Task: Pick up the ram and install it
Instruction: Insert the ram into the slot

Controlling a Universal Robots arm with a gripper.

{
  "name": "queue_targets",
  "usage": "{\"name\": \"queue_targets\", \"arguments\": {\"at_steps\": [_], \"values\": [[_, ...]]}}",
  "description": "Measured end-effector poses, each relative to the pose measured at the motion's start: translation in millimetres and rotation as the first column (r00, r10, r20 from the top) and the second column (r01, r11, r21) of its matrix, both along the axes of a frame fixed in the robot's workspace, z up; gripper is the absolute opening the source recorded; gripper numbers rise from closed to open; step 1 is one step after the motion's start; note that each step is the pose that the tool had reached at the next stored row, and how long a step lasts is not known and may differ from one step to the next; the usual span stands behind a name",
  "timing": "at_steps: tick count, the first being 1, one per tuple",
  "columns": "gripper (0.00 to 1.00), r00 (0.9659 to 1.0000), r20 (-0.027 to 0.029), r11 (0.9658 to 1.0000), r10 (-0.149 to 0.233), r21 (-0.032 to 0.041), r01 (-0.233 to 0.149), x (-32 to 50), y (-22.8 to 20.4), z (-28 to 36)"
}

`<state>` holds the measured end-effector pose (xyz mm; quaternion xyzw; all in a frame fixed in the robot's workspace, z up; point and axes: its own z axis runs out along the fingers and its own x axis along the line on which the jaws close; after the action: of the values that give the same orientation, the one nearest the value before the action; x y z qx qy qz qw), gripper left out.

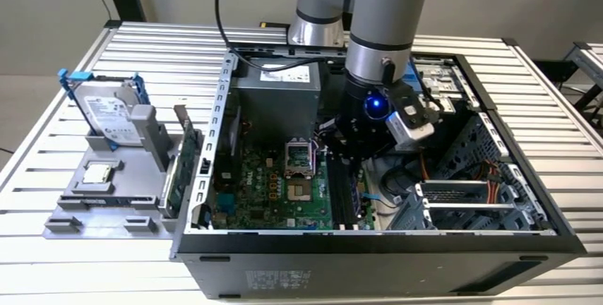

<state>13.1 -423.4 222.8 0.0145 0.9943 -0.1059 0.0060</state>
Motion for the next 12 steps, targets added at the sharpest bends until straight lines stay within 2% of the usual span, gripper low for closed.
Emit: {"name": "queue_targets", "arguments": {"at_steps": [12], "values": [[0.0,1.0,0.0,1.0,0.003,-0.0006,-0.003,-0.4,1.0,-3.5]]}}
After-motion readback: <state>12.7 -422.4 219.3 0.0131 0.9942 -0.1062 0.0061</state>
